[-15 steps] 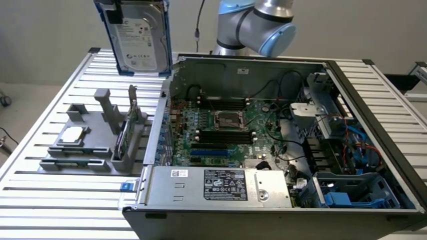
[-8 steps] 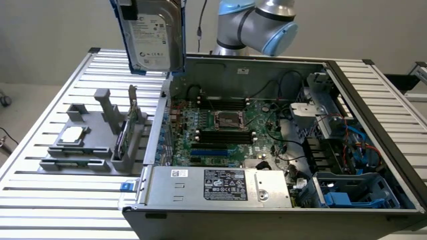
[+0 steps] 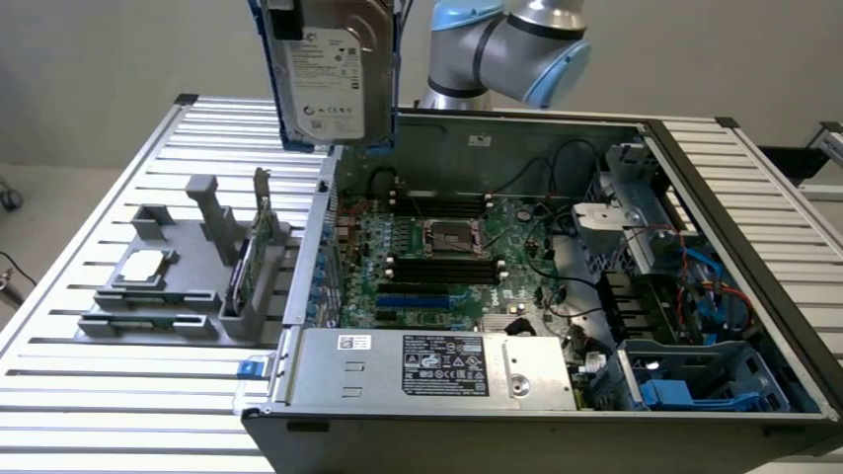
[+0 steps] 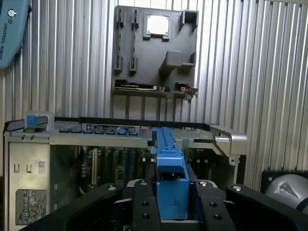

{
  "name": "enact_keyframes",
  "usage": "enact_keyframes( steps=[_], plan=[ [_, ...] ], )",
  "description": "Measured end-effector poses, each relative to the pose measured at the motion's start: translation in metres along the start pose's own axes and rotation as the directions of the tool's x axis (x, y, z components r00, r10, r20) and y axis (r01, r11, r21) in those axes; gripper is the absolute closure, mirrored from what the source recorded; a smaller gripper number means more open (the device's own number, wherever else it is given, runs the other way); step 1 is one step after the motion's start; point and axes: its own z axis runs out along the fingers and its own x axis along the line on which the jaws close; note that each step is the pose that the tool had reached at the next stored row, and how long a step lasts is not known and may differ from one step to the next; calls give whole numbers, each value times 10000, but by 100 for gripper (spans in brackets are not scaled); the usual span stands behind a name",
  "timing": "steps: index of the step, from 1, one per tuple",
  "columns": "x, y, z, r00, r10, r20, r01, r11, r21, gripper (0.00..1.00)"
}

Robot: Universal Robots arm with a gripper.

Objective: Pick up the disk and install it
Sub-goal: 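Pick up the disk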

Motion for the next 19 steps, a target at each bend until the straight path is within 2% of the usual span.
enact_keyframes(
  steps=[19],
  plan=[
    [501,-618,-132,10000,1,0,-1,10000,1,67]
  ],
)
